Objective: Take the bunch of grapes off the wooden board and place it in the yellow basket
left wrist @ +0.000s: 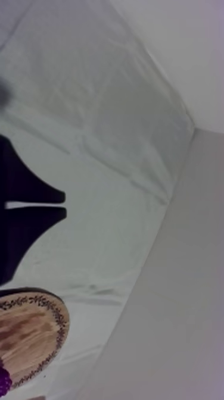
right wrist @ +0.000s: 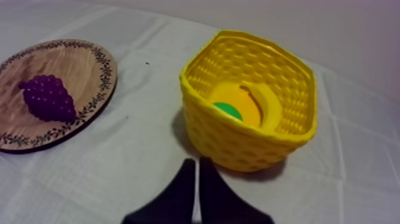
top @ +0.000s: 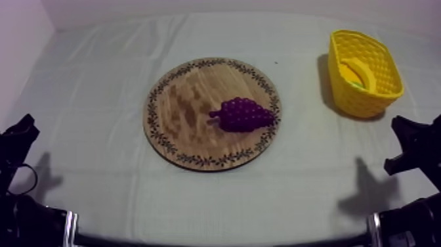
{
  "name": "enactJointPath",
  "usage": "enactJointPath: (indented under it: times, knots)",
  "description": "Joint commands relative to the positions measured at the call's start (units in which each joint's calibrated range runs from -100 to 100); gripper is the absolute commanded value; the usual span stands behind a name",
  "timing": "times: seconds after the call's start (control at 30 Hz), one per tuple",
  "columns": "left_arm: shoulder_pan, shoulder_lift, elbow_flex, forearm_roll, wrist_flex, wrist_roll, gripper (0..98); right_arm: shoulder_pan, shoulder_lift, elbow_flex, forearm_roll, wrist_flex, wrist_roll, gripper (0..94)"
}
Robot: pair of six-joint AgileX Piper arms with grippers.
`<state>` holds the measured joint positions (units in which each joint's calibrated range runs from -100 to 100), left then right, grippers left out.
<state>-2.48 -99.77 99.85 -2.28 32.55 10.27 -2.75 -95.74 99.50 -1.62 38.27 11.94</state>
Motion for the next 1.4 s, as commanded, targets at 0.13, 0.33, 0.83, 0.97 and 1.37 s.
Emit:
enactJointPath:
  times: [0.13,0.33,0.83,0.97,1.37]
  knots:
    - [-0.01,0.03,0.04,0.01,0.03,0.01,0.0,0.0,-0.02,0.05,-0.01,-0.05,0.0,0.4]
    - [-0.01,0.03,0.04,0.01,0.03,0.01,0.0,-1.8,-0.02,0.05,-0.01,-0.05,0.33,0.4]
    - [-0.01,0.03,0.04,0.01,0.03,0.01,0.0,-15.27,0.05,0.05,-0.01,-0.05,-1.26,0.7]
    - [-0.01,0.03,0.04,0.01,0.03,0.01,0.0,-17.22,0.06,-0.21,0.02,0.18,-3.51,0.8]
    - [-0.01,0.03,0.04,0.01,0.03,0.01,0.0,-19.16,13.09,-9.2,2.96,-1.0,-5.75,0.7]
